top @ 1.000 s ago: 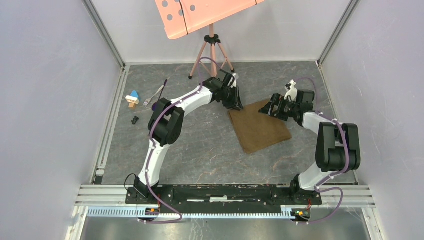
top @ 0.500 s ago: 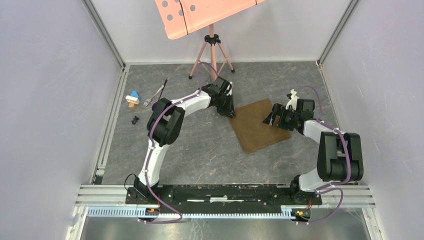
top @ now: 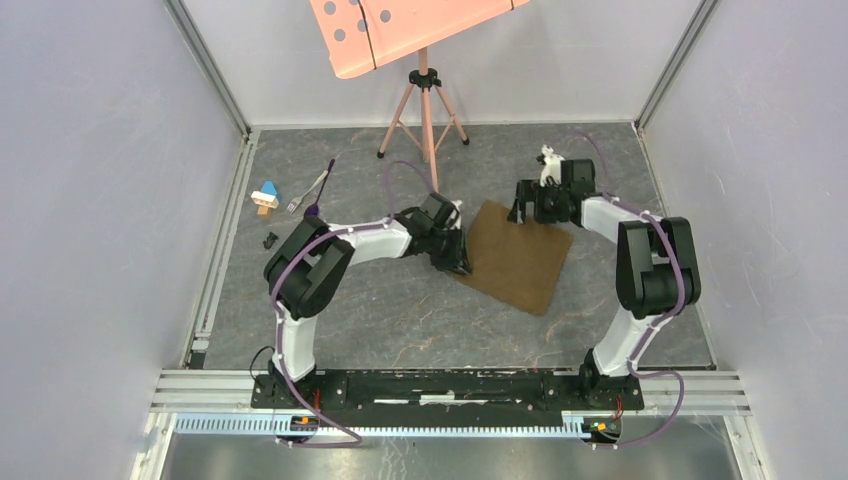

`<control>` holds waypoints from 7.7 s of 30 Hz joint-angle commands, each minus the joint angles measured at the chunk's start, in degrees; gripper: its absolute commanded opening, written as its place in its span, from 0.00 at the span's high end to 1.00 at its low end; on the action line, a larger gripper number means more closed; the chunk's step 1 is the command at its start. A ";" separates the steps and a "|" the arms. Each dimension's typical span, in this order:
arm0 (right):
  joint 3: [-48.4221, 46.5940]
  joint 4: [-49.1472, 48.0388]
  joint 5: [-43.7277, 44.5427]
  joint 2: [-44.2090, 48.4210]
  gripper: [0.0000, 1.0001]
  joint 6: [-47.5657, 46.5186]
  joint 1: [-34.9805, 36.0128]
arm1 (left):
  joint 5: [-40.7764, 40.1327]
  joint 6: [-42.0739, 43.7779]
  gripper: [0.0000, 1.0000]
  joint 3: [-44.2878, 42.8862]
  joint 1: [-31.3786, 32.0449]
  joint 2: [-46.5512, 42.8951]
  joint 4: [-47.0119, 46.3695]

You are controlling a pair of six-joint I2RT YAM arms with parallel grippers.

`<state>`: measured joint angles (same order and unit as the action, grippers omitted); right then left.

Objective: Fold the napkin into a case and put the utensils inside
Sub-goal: Smooth out the square-folded napkin at the center of the board, then pick up the top corner of the square-folded napkin from the center of the board, then fold the top corner of the square-folded napkin at the center of the board.

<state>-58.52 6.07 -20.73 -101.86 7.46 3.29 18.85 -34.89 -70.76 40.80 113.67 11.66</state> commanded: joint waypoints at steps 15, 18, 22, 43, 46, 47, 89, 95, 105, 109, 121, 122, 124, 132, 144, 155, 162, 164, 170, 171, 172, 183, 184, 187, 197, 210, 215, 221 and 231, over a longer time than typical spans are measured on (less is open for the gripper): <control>7.39 -6.28 -21.07 7.78 0.14 10.15 3.46 | 7.94 -2.46 0.64 5.12 3.63 -9.35 -2.94; 8.80 -12.66 -23.27 6.86 0.11 13.74 5.77 | 8.29 -3.01 0.67 6.56 3.62 -7.92 -5.16; 9.07 -20.42 -23.81 4.32 0.07 18.53 7.70 | 8.27 -4.12 0.69 9.31 3.60 -6.21 -8.56; 0.62 -39.00 -27.13 -16.50 0.18 30.02 10.46 | 4.24 -4.27 0.77 16.16 3.81 -4.68 -9.67; -1.93 -36.86 -26.39 -19.04 0.18 28.50 9.97 | 2.18 -2.65 0.72 16.91 4.28 -5.79 -7.85; -2.47 -36.92 -26.38 -19.85 0.18 28.33 9.81 | 1.63 -2.16 0.71 17.25 4.57 -6.23 -7.38; 27.31 37.35 26.36 45.84 0.38 28.61 4.82 | 8.59 15.11 0.23 6.06 -7.78 -42.36 15.31; 31.20 32.92 20.86 43.42 0.53 28.70 4.77 | 9.09 14.03 0.23 8.34 -9.39 -42.92 13.42; 34.77 28.51 17.23 47.55 0.51 28.84 4.09 | 11.13 12.94 0.23 10.71 -10.10 -41.38 11.01; 35.69 27.48 17.37 49.66 0.53 29.30 3.88 | 11.21 12.91 0.23 11.08 -10.18 -41.15 10.81; 35.46 30.70 15.02 50.98 0.59 28.63 3.91 | 11.12 13.02 0.23 12.00 -10.19 -40.92 10.36; 35.23 31.02 15.07 51.20 0.59 28.59 3.87 | 11.14 12.97 0.23 12.12 -10.16 -40.98 10.31; 34.82 31.44 14.88 51.55 0.60 28.70 3.87 | 11.07 12.78 0.23 12.31 -10.18 -41.09 10.01; 34.48 32.32 15.31 52.56 0.61 28.74 3.93 | 11.73 12.75 0.23 12.49 -10.19 -41.07 9.95; 33.34 32.04 17.04 53.24 0.68 28.15 3.88 | 13.03 12.39 0.23 13.41 -10.13 -40.87 9.16; 31.92 33.42 18.02 54.76 0.68 27.57 3.86 | 13.70 12.22 0.23 13.90 -10.09 -40.32 8.82; 33.89 31.74 16.75 54.16 0.78 27.75 3.91 | 13.89 12.05 0.23 14.07 -10.07 -40.34 8.81; 33.99 31.53 16.60 54.15 0.85 27.83 3.89 | 13.85 11.76 0.24 14.31 -10.05 -40.32 8.77; 34.58 23.98 8.84 53.81 1.00 24.70 3.88 | 14.12 7.26 0.31 17.70 -6.57 -36.78 6.03; 34.65 21.41 5.80 53.27 1.00 24.11 3.91 | 14.15 6.39 0.32 18.13 -5.34 -35.35 5.05; 34.72 18.05 3.26 52.63 1.00 23.65 3.88 | 14.11 5.89 0.34 18.45 -3.83 -33.32 4.30; 30.47 -7.14 -6.42 35.12 1.00 26.96 9.92 | 10.64 4.06 0.50 18.38 1.35 -20.34 0.20; 30.09 -9.29 -6.58 33.81 1.00 27.74 10.52 | 9.75 4.21 0.51 18.46 2.07 -19.68 -0.09; 28.71 -13.62 -6.99 29.82 1.00 30.06 11.11 | 7.39 4.08 0.53 17.58 4.47 -17.03 -0.15; 23.20 -22.93 -9.06 20.00 1.00 35.62 11.60 | 1.08 1.00 0.59 18.79 7.06 -13.77 -2.79; 19.67 -26.07 -9.36 13.99 1.00 37.08 12.22 | -1.72 1.39 0.55 16.23 7.46 -16.72 0.98; 19.32 -27.11 -8.62 13.12 1.00 38.23 12.31 | -3.24 1.89 0.62 17.18 7.54 -14.84 -0.57; 18.96 -29.16 -6.83 11.79 1.00 40.65 12.26 | -4.39 2.39 0.69 18.70 7.55 -14.42 -0.66; 18.20 -34.44 -7.07 6.50 1.00 44.98 12.20 | -4.79 1.89 0.72 21.03 8.12 -14.26 -2.32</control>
<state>-37.76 -23.64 -28.38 -93.73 50.52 15.29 16.29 -32.62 -51.68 48.14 98.85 9.72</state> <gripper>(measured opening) 0.010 0.289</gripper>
